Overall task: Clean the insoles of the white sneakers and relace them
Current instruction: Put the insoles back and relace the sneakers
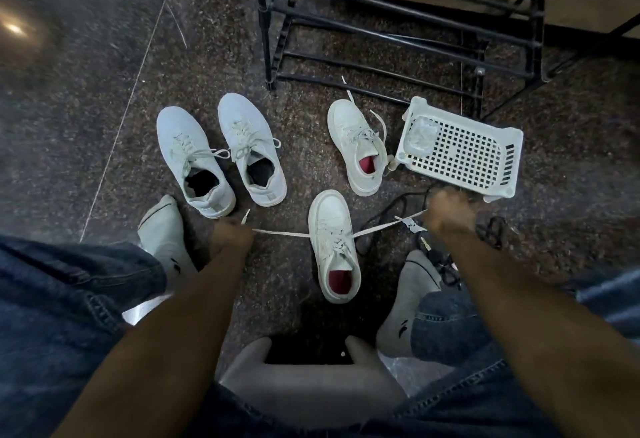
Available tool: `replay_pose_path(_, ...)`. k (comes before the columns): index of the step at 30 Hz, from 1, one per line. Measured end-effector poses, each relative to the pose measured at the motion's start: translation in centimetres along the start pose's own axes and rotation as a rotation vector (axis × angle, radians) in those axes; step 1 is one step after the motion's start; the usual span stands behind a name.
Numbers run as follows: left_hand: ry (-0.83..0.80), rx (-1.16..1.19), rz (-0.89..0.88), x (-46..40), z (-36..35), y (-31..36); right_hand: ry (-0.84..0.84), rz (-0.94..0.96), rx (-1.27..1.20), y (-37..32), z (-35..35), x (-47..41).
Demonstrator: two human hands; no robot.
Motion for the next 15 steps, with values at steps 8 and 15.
replay_pose_path(8,-0.491,-0.16,-0.461,19.5,-0.5,14.4,-0.367,0.514,-0.036,-9.9,-6.8,5.0)
replay_pose_path(15,-0.391,-0.358,-0.438,20.0,-1.9,13.9,-0.302,0.464,-0.03,-10.3,-7.3,5.6)
Point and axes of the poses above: each hand's wrist, its own x-axis away from the middle knuckle, its own z-axis out of the back of the hand, y = z × x, the point moved 6 cm from there along -x, towards the middle knuckle, and after that the axes turned 1 degree about -z, right-handed, at the moved point
